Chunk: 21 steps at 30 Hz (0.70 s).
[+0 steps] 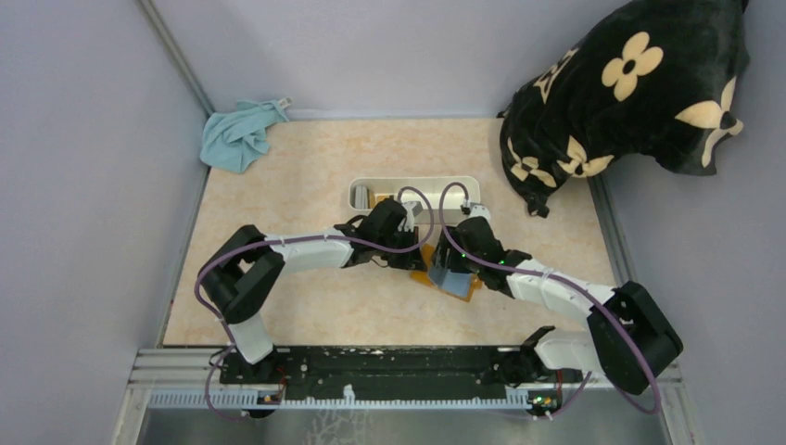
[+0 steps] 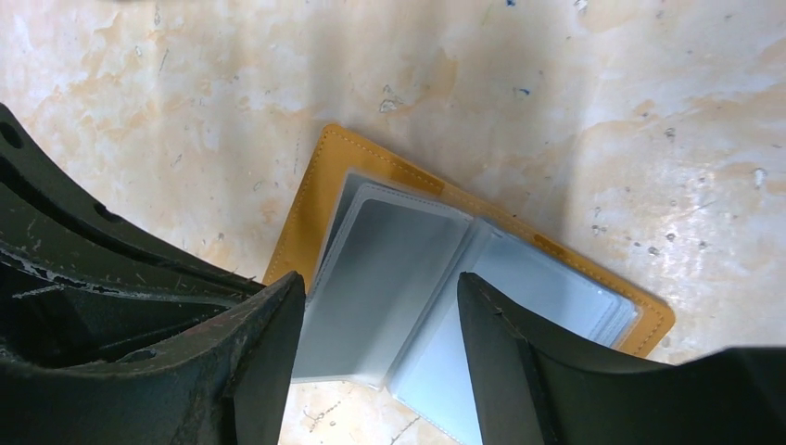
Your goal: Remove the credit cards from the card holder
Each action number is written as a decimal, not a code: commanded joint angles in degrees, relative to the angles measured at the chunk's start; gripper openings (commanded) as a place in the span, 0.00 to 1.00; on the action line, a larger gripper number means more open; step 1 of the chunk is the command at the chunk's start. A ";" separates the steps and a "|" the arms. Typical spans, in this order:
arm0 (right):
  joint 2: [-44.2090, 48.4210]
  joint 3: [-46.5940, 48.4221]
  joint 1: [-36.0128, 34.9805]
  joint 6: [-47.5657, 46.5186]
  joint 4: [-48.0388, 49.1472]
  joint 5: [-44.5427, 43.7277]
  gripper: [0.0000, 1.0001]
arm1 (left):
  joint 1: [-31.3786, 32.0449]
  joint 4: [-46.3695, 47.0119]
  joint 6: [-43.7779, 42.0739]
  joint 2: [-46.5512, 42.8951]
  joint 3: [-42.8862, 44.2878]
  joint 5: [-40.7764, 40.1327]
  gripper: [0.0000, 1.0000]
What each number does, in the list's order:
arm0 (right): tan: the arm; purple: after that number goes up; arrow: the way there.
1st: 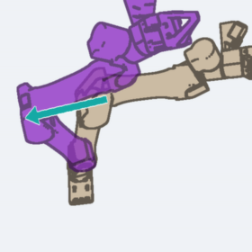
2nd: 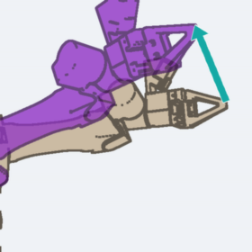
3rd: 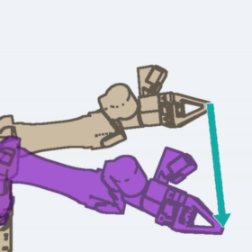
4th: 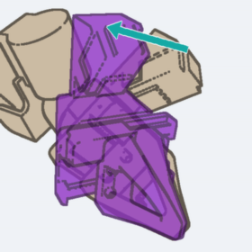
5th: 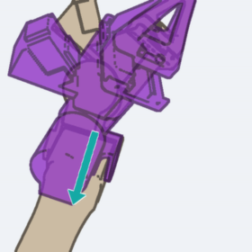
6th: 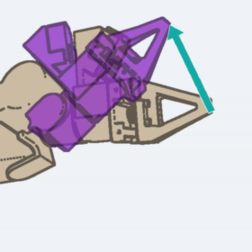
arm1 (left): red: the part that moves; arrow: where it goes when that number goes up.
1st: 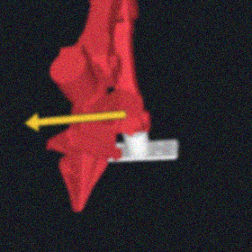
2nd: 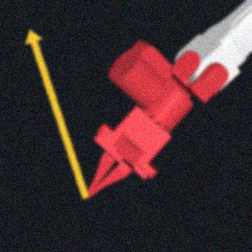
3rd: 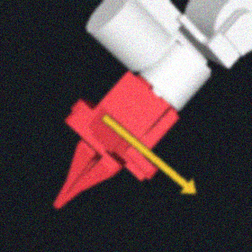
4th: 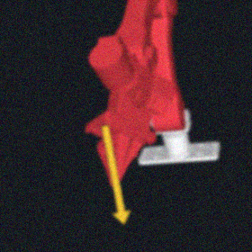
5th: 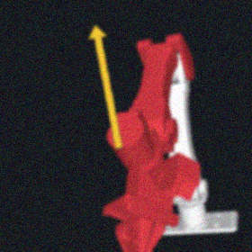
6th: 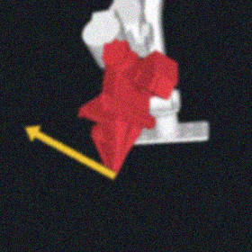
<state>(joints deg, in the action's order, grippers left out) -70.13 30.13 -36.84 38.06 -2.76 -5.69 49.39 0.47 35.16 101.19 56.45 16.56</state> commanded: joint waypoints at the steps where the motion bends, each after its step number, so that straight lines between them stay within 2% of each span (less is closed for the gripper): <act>1: 3.22 0.51 1.34 -1.30 -0.04 -1.16 0.62 | 0.36 1.27 0.44 0.19 1.21 0.22 0.00; 13: 5.59 -1.28 2.72 -1.33 -1.09 -0.64 0.61 | 0.40 1.50 0.53 0.79 1.54 0.37 0.00; 21: 3.34 0.06 2.74 0.24 3.03 4.10 0.64 | 0.70 1.30 0.45 0.15 1.92 0.88 0.00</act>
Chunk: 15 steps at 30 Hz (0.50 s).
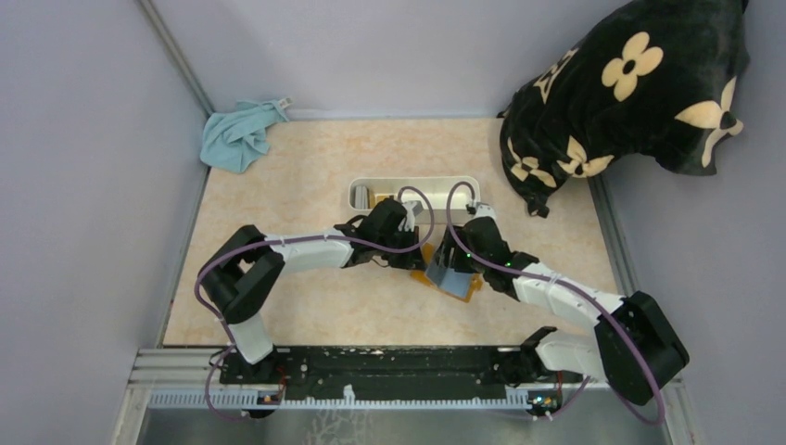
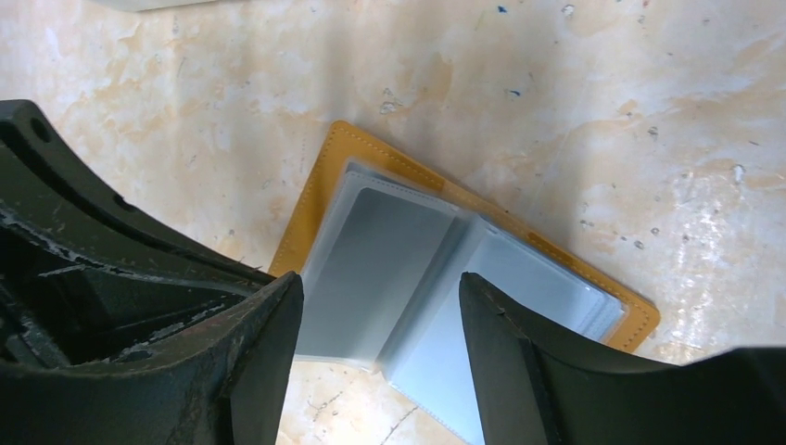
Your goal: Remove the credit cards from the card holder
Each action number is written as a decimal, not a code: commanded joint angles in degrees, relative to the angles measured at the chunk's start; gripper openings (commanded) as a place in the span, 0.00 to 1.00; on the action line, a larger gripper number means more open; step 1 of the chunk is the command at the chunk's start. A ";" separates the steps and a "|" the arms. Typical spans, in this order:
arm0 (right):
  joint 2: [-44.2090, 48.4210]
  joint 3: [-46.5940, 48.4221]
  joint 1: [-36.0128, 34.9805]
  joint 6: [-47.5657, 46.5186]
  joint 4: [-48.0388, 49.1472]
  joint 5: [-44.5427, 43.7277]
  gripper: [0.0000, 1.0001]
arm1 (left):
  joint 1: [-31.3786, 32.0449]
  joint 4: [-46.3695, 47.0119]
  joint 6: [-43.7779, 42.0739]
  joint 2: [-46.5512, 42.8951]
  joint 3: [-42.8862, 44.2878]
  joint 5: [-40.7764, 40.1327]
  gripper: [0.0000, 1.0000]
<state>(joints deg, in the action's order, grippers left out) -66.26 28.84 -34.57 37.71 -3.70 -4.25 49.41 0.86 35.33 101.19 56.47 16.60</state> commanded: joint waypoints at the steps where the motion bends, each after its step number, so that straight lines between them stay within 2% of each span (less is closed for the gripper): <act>1: -0.89 1.53 0.47 0.60 4.30 2.93 0.64 | 0.77 0.87 0.26 0.19 1.89 0.85 0.00; 15: -0.83 -0.25 0.47 0.72 3.90 2.52 0.64 | 1.74 0.94 0.37 1.60 2.95 1.09 0.00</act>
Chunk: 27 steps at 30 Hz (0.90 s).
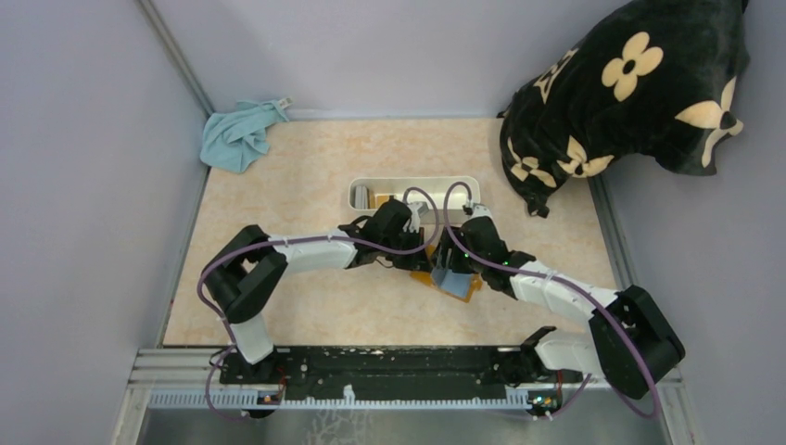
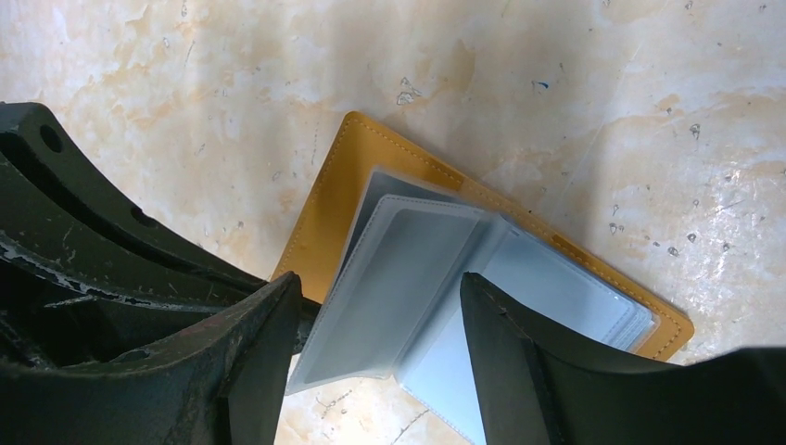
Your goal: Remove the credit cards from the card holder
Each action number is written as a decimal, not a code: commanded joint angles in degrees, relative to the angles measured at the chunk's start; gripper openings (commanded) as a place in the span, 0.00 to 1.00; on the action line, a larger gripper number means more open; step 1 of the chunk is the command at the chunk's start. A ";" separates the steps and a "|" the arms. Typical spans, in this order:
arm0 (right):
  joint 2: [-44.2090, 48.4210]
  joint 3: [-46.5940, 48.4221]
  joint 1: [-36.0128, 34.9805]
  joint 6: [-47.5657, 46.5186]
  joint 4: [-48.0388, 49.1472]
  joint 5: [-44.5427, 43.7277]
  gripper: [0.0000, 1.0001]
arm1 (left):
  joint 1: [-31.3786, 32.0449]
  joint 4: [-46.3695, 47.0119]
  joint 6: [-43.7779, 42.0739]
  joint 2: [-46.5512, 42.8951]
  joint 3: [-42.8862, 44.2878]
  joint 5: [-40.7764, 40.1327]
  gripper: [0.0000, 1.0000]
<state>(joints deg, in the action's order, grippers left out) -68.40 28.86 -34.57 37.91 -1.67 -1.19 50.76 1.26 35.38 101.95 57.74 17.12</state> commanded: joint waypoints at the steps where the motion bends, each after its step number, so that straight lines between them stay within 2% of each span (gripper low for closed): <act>1: 1.59 -0.37 0.49 0.57 1.54 -0.75 0.64 | 0.39 0.58 0.31 0.94 1.68 0.54 0.00; 22: 5.52 -2.95 0.73 -0.01 -0.18 -2.02 0.64 | 0.39 0.20 0.44 1.99 2.25 0.32 0.00; 27: 5.21 -4.19 1.14 -0.18 0.18 -2.32 0.58 | 0.39 -0.39 -0.18 1.11 2.25 -0.55 0.00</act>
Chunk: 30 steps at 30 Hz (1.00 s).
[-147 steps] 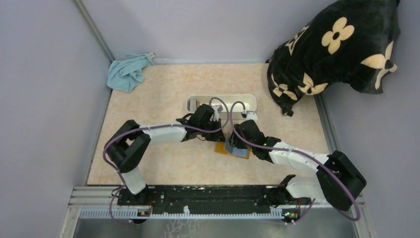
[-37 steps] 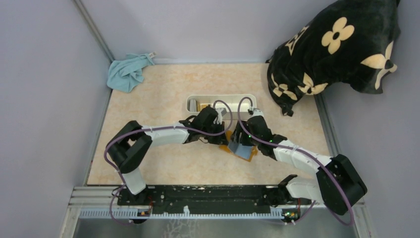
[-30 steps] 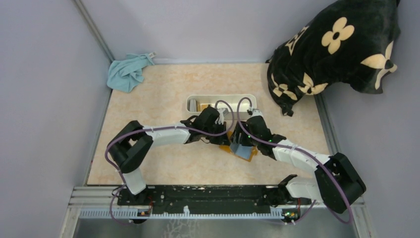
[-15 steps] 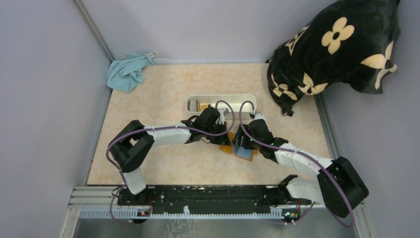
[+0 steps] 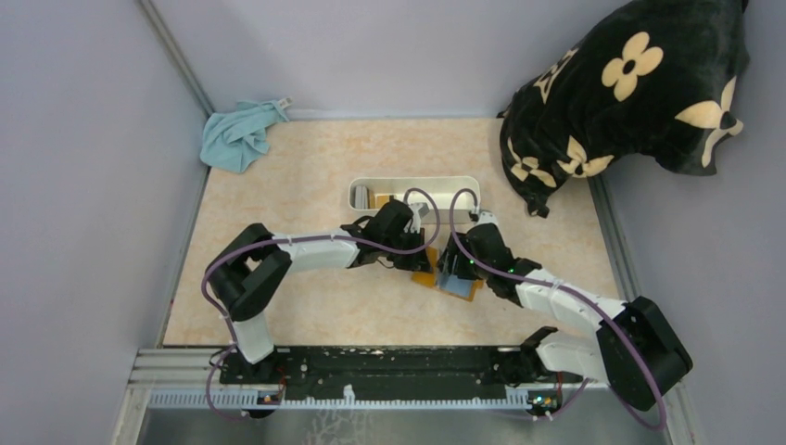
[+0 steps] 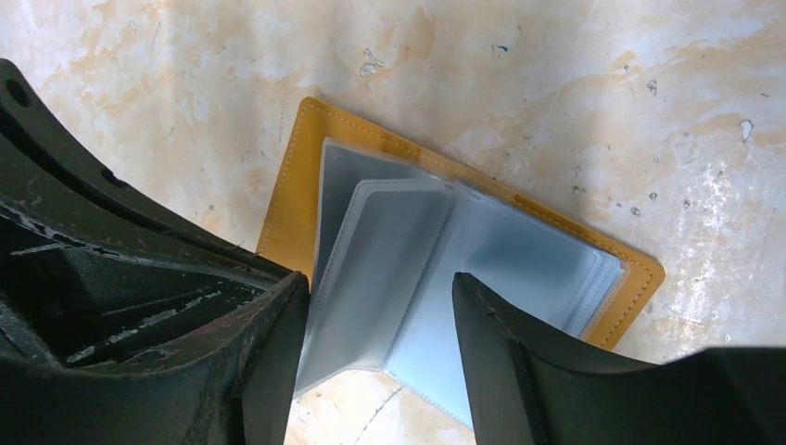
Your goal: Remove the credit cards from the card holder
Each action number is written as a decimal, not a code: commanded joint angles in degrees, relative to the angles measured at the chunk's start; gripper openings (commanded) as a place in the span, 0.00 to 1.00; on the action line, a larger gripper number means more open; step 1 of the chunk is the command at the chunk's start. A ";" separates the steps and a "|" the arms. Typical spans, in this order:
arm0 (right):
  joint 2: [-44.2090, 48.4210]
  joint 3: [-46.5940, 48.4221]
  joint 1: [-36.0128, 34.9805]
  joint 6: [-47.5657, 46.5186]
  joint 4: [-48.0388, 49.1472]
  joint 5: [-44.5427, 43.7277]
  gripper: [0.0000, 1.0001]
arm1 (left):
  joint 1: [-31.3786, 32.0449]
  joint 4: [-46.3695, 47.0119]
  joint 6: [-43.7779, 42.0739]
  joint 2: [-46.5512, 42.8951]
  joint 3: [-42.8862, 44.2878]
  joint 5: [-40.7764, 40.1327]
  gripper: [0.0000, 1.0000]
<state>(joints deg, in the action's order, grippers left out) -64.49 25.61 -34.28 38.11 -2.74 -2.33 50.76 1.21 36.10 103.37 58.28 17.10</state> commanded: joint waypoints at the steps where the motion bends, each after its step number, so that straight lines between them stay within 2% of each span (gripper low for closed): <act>1: 1.27 -1.28 0.95 -0.39 1.44 -1.19 0.57 | 0.38 -0.75 -1.08 -0.59 1.66 -0.84 0.00; 8: 1.34 -2.79 1.15 0.19 2.85 -0.68 0.56 | 0.68 -1.62 -2.50 -3.60 -0.76 -4.16 0.00; 14: 0.65 -2.59 1.15 0.09 3.74 -0.51 0.56 | 4.28 1.14 -5.46 -6.90 -4.51 -8.61 0.00; 30: -0.50 -2.24 1.37 -0.09 4.30 -0.40 0.55 | 11.85 1.91 -10.38 -4.91 -1.02 -15.58 0.00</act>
<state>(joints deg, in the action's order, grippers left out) -64.99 22.87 -33.56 38.15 -0.45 -2.48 59.99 1.83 28.58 97.65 55.72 4.27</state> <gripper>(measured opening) 0.555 0.005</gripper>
